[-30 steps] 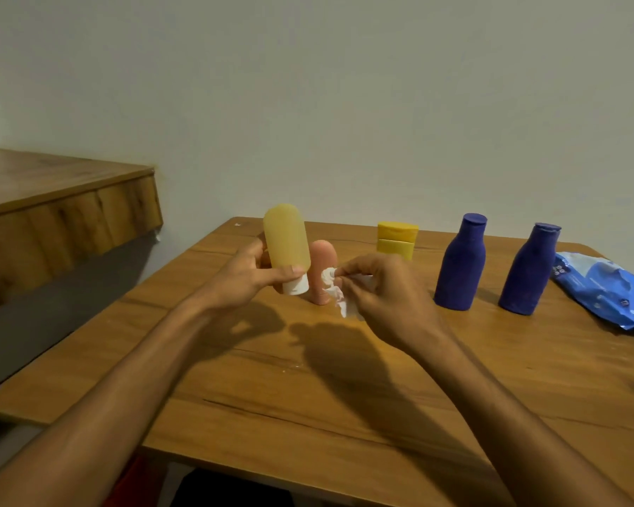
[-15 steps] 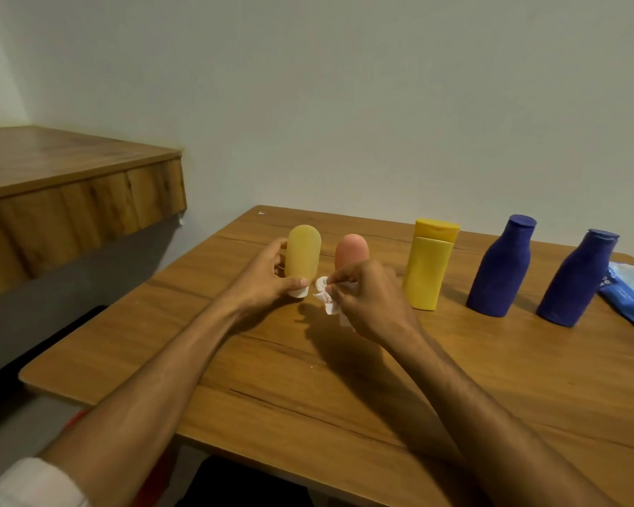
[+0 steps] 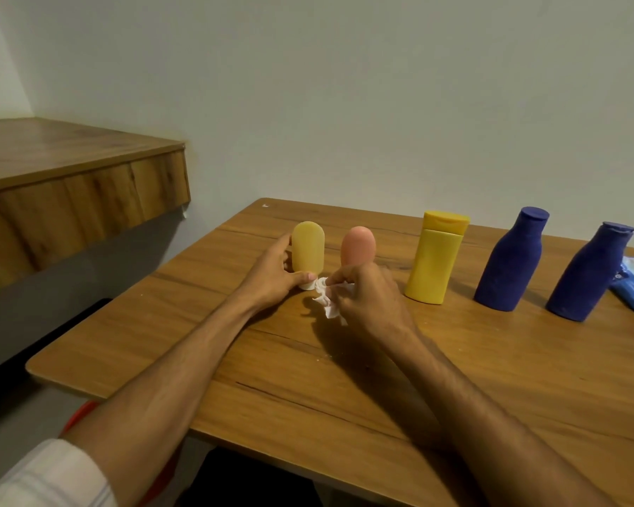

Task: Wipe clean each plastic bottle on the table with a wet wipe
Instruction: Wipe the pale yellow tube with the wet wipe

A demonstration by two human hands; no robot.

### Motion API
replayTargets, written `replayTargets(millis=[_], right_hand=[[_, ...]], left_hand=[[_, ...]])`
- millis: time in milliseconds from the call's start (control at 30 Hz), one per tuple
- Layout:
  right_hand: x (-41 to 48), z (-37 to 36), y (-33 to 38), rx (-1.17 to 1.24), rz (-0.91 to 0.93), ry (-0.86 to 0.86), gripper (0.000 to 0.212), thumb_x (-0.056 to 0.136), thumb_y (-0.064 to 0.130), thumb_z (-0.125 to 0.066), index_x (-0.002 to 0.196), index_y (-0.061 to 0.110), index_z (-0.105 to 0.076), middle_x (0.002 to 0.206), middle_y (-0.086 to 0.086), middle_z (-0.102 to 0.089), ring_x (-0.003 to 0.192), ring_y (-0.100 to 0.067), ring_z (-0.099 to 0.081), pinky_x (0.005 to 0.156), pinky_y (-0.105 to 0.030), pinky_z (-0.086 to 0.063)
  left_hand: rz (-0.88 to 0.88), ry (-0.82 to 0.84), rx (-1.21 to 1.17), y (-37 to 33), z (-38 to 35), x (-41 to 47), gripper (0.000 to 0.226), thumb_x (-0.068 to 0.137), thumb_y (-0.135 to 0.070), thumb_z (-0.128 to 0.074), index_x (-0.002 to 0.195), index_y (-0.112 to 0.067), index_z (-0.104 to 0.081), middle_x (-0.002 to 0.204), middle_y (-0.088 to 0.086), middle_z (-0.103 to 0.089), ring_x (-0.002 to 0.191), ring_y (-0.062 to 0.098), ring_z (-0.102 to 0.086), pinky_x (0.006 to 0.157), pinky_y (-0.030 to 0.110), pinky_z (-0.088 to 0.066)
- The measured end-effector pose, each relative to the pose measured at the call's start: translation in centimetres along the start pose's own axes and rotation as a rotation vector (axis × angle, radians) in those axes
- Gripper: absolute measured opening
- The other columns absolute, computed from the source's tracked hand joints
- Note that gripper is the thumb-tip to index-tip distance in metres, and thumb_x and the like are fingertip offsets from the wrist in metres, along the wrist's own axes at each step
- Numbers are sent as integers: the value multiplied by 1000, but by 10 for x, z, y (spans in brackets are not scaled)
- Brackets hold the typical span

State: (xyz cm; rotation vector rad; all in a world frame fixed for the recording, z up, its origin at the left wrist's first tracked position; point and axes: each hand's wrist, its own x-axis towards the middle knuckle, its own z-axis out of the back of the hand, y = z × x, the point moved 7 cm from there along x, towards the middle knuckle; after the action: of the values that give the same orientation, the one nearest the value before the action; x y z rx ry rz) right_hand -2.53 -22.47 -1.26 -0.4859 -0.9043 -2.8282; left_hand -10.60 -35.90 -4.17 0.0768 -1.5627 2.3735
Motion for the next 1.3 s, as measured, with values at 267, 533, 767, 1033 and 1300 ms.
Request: replayTargets(millis=[267, 533, 767, 1033, 1300], right_hand=[[0, -1, -2, -22, -1, -7, 24, 88, 16, -61, 112, 15, -64, 121, 2, -62, 104, -8, -59, 75, -21, -49], [-2, 0, 3, 0, 12, 9, 25, 88, 14, -61, 113, 13, -63, 122, -1, -62, 101, -10, -61, 77, -26, -55], [-1, -3, 13, 9, 65, 2, 23, 87, 13, -63, 110, 14, -65, 118, -1, -65, 98, -9, -63, 72, -22, -54], [0, -7, 31, 18, 140, -11, 22, 85, 13, -65, 107, 14, -67, 113, 0, -67, 98, -8, -62, 68, -12, -47], [-10, 32, 13, -8, 79, -122, 19, 86, 15, -63, 104, 15, -69, 107, 1, -68, 84, -4, -59, 61, -11, -43]], left_hand=[[-30, -22, 57, 2, 0, 2, 83, 81, -15, -77, 149, -22, -31, 138, 7, -52, 120, 18, -52, 99, 42, -48], [17, 1, 23, 6, 2, 0, 83, 76, -14, -81, 143, -23, -33, 131, 9, -58, 110, 18, -61, 94, 43, -53], [29, -29, -48, 3, 15, -9, 85, 70, 4, -80, 136, -29, -37, 116, 7, -63, 105, 19, -64, 84, 38, -58], [56, -104, -52, 1, 29, -26, 68, 78, 8, -71, 130, -25, -43, 109, 8, -60, 94, 19, -63, 74, 29, -57], [-95, -266, -105, -34, 18, -43, 26, 81, 5, -60, 87, -15, -45, 80, 2, -45, 71, 16, -45, 65, 36, -48]])
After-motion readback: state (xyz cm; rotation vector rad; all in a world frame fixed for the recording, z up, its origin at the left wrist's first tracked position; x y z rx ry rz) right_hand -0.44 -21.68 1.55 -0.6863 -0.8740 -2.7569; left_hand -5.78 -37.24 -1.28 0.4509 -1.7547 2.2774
